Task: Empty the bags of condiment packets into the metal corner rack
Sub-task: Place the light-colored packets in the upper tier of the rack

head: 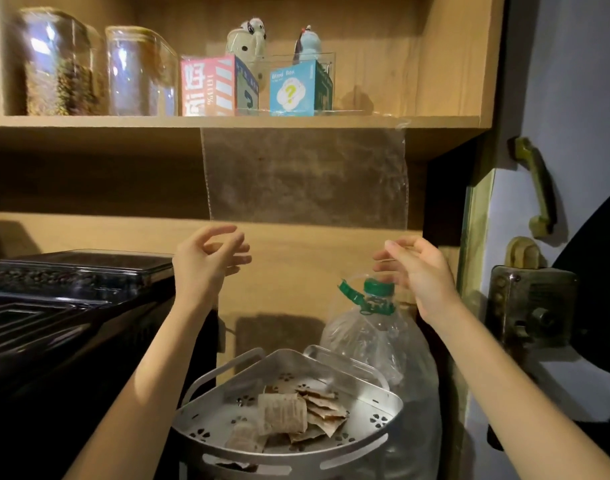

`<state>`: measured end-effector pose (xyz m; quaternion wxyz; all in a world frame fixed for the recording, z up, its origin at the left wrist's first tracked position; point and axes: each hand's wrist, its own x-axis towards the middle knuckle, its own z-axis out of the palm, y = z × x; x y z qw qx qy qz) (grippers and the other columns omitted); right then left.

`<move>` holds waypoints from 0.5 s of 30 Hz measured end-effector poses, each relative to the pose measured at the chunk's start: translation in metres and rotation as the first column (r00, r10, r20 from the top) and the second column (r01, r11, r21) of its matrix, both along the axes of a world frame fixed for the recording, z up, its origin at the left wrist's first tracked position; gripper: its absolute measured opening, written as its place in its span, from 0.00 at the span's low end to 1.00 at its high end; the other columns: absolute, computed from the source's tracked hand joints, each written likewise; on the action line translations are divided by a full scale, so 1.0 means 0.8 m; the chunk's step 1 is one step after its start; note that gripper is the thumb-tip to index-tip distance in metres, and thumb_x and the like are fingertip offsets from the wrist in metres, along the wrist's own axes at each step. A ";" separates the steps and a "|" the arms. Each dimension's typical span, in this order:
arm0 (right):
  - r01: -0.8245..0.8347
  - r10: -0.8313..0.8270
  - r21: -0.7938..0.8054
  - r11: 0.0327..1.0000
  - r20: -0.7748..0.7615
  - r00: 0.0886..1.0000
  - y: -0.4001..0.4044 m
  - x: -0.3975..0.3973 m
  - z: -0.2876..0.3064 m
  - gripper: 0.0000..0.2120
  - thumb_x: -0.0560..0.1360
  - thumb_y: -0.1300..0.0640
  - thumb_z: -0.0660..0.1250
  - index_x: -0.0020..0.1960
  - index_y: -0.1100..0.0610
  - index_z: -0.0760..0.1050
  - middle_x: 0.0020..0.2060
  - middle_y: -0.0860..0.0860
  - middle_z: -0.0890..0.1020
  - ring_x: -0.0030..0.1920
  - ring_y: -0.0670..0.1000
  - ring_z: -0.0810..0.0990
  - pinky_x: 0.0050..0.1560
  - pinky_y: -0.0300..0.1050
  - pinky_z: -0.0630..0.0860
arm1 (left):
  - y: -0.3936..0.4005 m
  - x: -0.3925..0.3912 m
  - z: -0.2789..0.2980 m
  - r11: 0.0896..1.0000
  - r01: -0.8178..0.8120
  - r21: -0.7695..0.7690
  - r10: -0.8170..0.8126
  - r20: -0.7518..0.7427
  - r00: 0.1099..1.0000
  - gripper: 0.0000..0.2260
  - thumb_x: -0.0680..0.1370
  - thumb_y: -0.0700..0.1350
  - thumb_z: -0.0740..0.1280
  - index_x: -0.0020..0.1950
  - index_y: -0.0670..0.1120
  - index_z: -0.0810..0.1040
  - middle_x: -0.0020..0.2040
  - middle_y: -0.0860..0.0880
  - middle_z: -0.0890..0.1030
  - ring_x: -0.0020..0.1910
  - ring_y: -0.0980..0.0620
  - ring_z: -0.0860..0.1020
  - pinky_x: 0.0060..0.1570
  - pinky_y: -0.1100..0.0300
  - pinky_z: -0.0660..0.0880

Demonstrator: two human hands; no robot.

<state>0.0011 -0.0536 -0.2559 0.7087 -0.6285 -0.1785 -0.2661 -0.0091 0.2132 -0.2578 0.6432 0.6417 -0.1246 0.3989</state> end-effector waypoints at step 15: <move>-0.092 0.100 0.079 0.993 -0.101 0.990 -0.032 -0.053 -0.001 0.01 0.75 0.60 0.65 0.44 0.56 0.75 0.34 0.51 0.84 0.32 0.47 0.82 0.30 0.38 0.77 | -0.011 -0.049 0.015 0.873 0.432 -0.225 -0.473 -0.179 0.863 0.05 0.75 0.41 0.64 0.47 0.42 0.78 0.31 0.48 0.84 0.28 0.56 0.81 0.26 0.67 0.77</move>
